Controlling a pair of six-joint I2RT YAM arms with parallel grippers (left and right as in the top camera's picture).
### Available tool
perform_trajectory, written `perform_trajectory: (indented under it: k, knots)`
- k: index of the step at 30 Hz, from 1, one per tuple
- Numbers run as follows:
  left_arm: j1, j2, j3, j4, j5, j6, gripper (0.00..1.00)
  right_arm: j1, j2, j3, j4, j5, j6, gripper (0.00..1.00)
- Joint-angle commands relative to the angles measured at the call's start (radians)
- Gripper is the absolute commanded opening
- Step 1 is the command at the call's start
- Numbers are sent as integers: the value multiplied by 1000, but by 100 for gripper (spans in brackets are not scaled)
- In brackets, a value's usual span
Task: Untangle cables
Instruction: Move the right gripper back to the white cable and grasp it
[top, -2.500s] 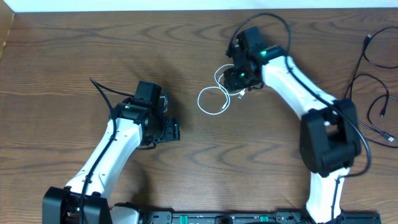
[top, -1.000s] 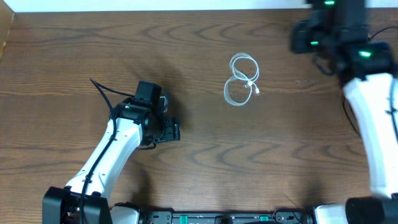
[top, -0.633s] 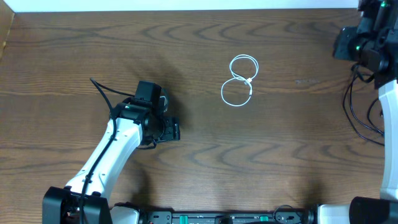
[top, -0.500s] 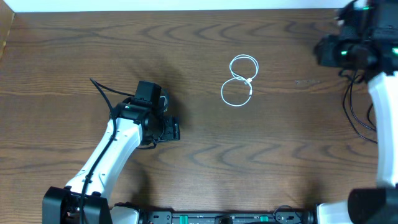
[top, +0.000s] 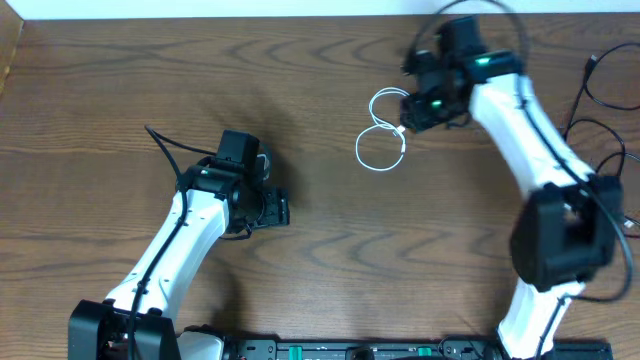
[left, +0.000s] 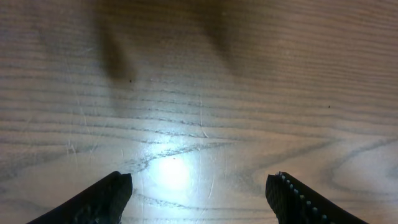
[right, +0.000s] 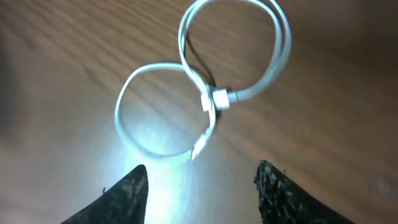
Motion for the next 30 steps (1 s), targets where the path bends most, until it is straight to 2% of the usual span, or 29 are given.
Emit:
perform_trajectory:
  k: [1, 9, 18, 27, 30]
  knots:
    - [-3, -1, -7, -3, -6, 16, 75, 39, 82, -1, 69, 149, -61, 54]
    - [-3, -1, -7, -2, -7, 16, 74, 68, 203, -1, 217, 157, -19, 56]
    - [-3, -1, -7, -2, -7, 16, 74, 95, 245, -1, 266, 126, -19, 54]
    - [-3, -1, -7, -10, -7, 16, 74, 98, 306, -1, 291, 129, 93, 41]
    - [-3, -1, -7, -10, -7, 16, 75, 99, 310, -1, 287, 128, 122, 24]
